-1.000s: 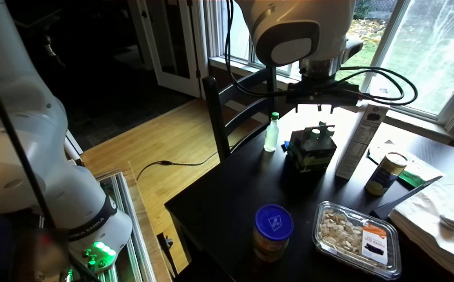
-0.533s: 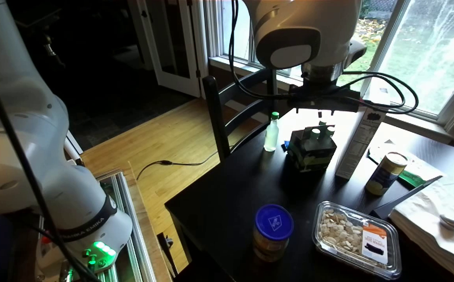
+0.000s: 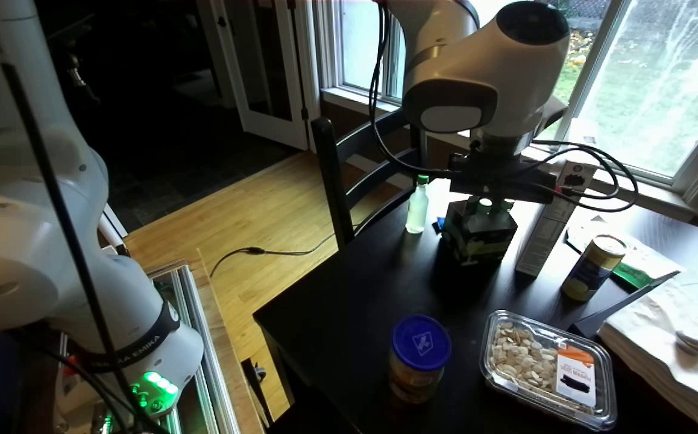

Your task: Remove the bottle from the box

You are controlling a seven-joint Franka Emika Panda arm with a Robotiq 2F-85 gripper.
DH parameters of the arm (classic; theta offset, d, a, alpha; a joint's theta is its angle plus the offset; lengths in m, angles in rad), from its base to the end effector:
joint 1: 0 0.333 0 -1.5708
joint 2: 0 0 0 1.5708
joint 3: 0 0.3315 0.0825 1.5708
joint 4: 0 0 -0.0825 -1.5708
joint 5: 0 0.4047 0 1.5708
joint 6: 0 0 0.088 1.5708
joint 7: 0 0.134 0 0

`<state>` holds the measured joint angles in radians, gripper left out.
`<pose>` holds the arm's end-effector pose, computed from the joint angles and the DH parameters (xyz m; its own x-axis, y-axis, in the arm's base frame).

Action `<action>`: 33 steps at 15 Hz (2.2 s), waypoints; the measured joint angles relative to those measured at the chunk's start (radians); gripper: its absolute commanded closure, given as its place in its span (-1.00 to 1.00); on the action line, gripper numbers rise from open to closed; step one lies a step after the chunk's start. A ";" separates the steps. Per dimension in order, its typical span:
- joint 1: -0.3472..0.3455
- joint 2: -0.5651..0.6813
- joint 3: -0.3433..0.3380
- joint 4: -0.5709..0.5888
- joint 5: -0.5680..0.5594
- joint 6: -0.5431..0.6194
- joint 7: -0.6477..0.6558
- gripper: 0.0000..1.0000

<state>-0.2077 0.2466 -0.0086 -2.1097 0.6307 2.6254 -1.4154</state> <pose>0.6086 -0.1399 0.2993 0.6845 0.5863 0.4333 0.6177 -0.7821 0.0826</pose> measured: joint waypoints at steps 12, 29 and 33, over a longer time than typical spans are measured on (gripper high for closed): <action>-0.067 0.103 0.060 0.075 0.033 0.000 -0.048 -0.07; -0.087 0.163 0.092 0.117 0.101 -0.002 -0.147 0.85; -0.087 0.154 0.084 0.114 0.101 -0.003 -0.141 0.85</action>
<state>-0.2950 0.4002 0.0757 -1.9958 0.7318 2.6221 -1.5565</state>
